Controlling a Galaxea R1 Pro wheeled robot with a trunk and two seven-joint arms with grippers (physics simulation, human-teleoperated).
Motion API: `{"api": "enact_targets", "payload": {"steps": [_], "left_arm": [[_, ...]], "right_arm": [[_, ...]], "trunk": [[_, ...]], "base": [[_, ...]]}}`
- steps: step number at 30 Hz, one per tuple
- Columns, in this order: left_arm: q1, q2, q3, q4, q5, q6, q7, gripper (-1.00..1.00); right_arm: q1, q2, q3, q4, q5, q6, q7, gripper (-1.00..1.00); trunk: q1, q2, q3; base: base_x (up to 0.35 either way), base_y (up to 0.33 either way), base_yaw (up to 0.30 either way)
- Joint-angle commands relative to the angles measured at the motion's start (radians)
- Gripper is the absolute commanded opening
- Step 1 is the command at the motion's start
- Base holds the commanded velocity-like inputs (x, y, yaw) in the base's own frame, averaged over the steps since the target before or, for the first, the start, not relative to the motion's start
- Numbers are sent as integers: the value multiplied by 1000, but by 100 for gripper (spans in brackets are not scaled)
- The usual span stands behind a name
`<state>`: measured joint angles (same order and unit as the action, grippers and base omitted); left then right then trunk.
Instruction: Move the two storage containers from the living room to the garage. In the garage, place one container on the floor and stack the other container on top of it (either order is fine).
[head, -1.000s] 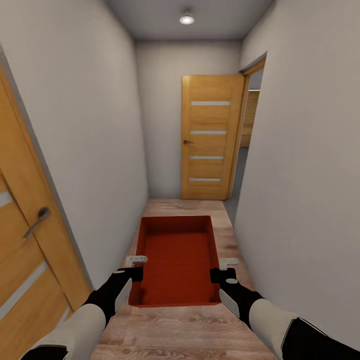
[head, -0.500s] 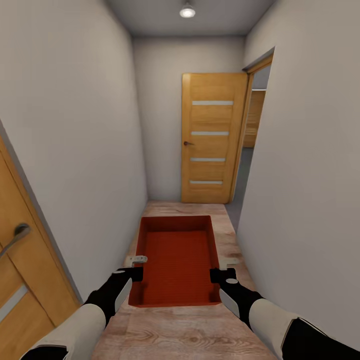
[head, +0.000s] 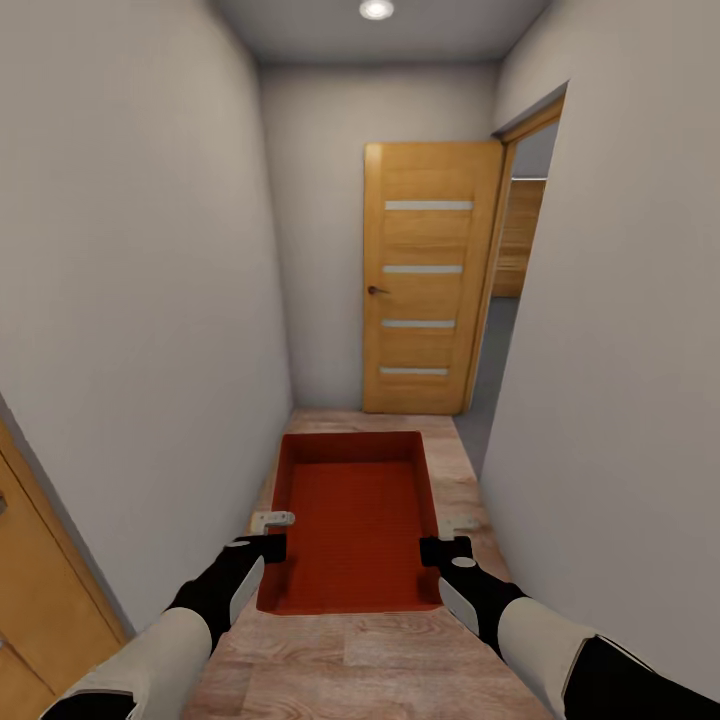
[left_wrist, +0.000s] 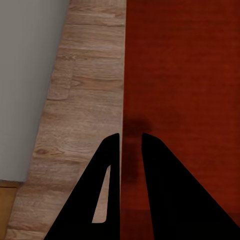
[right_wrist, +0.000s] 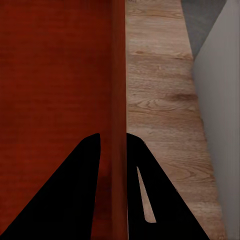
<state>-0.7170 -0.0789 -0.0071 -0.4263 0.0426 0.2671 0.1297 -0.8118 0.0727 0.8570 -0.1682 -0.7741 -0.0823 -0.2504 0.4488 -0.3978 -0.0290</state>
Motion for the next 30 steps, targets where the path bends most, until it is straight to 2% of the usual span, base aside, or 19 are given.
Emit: {"api": "enact_targets", "payload": {"steps": [1,30], "left_arm": [[-1,1,1,-2,3,7,10,-100],[-1,1,1,-2,3,7,10,-100]], "right_arm": [[-1,-33,2,58,-4,-7,-17,-100],[-1,-33,2,58,-4,-7,-17,-100]], "trunk": [[1,-2,-2],[1,-2,-2]], "base": [[322,0,0],[322,0,0]]}}
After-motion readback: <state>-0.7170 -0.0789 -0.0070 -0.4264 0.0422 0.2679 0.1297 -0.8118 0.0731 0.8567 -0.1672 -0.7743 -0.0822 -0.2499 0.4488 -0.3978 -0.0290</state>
